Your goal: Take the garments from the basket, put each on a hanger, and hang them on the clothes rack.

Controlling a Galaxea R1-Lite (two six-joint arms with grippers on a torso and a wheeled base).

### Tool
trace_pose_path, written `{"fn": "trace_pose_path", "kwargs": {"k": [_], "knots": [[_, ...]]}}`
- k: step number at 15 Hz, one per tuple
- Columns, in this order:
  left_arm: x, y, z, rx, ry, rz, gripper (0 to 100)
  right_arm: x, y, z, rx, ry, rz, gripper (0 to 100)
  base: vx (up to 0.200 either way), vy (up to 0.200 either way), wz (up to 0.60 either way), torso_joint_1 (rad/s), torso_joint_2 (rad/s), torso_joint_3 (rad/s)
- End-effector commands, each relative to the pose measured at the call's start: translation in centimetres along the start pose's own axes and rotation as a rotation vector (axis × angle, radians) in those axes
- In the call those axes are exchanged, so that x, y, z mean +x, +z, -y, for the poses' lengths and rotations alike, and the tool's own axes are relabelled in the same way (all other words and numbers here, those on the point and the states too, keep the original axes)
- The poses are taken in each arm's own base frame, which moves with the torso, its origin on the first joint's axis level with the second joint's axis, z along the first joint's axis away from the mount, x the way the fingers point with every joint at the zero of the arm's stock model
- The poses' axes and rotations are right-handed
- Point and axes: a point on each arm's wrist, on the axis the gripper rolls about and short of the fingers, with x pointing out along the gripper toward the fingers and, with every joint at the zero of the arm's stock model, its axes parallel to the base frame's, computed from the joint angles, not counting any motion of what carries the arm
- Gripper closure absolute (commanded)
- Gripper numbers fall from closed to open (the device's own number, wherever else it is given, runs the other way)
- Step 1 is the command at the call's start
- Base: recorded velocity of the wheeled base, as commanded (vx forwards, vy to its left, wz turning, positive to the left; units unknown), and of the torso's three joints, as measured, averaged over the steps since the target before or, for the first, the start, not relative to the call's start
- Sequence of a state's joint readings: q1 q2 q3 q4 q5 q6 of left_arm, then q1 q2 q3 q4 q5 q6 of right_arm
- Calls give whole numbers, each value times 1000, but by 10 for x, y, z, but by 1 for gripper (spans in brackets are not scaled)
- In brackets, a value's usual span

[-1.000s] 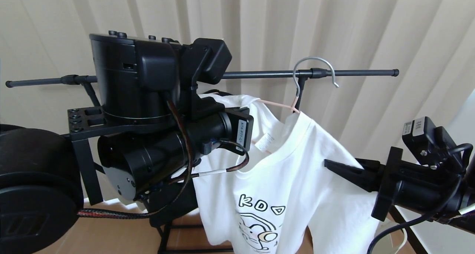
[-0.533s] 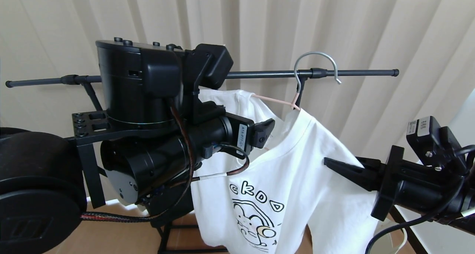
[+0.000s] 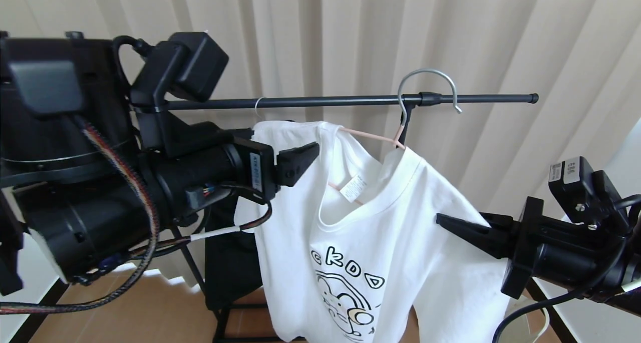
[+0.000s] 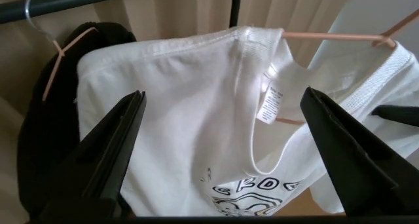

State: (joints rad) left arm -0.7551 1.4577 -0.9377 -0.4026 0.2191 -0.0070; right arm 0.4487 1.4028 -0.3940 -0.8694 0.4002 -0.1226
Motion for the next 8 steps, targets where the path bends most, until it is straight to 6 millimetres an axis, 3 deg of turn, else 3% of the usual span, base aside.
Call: {"fn": "trace_pose_path", "kwargs": {"k": [1,4,8], "knots": [[-29,9,-29,37,15,56,0,-1,-1,3,4,24,1,100,0,0,0,0,0,0],[-46,20,-50,79,-18,48,0,0,-8,12,24,73,-17,100,0,0,0,0,0,0],[-58,41,-59,70,-195,-74,0,3,-18,19,39,145,-17,100,0,0,0,0,0,0]]}}
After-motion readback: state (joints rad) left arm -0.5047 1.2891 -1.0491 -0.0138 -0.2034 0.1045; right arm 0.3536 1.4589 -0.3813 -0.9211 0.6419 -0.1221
